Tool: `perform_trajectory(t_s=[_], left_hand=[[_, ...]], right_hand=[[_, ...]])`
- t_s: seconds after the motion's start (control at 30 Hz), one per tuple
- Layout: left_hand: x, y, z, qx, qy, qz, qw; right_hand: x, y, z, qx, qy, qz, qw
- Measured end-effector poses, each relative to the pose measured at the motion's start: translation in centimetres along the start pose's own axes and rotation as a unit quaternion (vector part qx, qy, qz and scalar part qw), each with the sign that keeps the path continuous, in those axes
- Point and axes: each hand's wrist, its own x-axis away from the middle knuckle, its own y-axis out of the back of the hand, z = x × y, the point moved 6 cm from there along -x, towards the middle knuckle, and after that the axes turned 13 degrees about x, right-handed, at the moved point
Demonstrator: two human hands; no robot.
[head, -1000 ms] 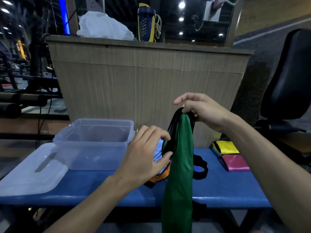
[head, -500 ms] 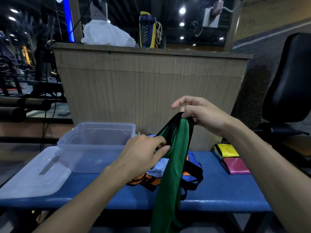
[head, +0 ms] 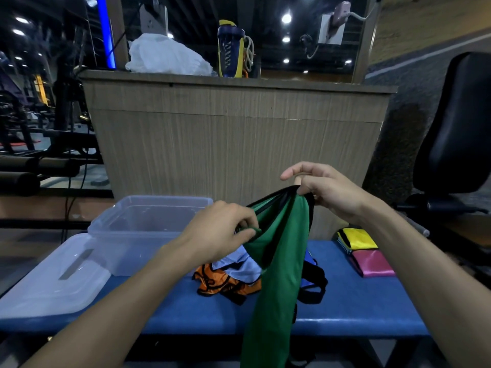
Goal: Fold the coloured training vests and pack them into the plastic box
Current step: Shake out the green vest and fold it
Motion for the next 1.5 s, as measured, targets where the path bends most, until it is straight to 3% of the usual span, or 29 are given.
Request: perform_trajectory(t_s=[0.13, 0.3, 0.47, 0.63, 0.77, 0.9, 0.97, 1.07, 1.17, 1.37, 1.5], left_hand=[[-0.1, 1.0, 0.1, 0.182, 0.025, -0.005, 0.983], [-0.2, 2.3, 0.0, 0.157, 0.001, -0.024, 0.987], [-0.2, 2.1, -0.3, 0.139, -0.041, 0.065, 0.987], [0.3, 1.1, -1.0, 0.265, -0.037, 0.167, 0.949], [0.9, -0.1, -2.1, 0.268, -0.046, 0.212, 0.939], [0.6, 0.6, -2.5, 0.063, -0.152, 0.098, 0.981], [0.4, 1.0, -2.5, -0.043, -0.209, 0.042, 0.976], [0.0, 1.0, -1.4, -0.14, -0.216, 0.012, 0.966], [0.3, 0.8, -0.8, -0.122, -0.256, 0.004, 0.959], [1.6, -0.3, -2.0, 0.068, -0.278, 0.001, 0.958], [2.1, -1.0, -3.8, 0.139, -0.274, 0.042, 0.951]], right_hand=[[0.4, 0.3, -1.2, -0.022, -0.009, 0.003, 1.0], [0.6, 0.8, -2.7, -0.002, -0.025, -0.003, 1.0], [0.8, 1.0, -3.7, 0.008, -0.027, -0.014, 0.999], [0.9, 0.9, -4.0, 0.014, -0.03, -0.02, 0.999], [0.7, 0.7, -4.0, 0.021, -0.026, -0.032, 0.999], [0.7, 1.0, -4.1, -0.001, -0.037, -0.036, 0.999], [0.7, 1.0, -4.2, -0.021, -0.041, -0.02, 0.999], [0.8, 1.1, -4.3, -0.06, -0.04, -0.001, 0.997], [0.9, 1.3, -4.3, -0.079, -0.03, 0.008, 0.996], [0.7, 0.8, -4.4, -0.029, -0.053, -0.008, 0.998], [0.3, -0.2, -4.4, 0.009, -0.053, -0.011, 0.998]])
